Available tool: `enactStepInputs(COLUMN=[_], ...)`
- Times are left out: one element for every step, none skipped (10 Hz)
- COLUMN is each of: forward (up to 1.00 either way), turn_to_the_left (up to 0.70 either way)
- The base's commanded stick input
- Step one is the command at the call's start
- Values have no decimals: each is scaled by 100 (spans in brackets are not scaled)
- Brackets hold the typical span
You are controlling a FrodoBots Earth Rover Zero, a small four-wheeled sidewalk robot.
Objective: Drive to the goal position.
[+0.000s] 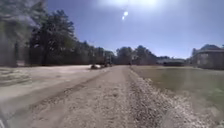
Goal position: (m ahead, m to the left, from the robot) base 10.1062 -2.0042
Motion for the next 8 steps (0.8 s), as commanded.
enactStepInputs(forward=[70,70,70,70,70,70,70,70], turn_to_the_left=[3,-28,3,3,-4,-32,-7,2])
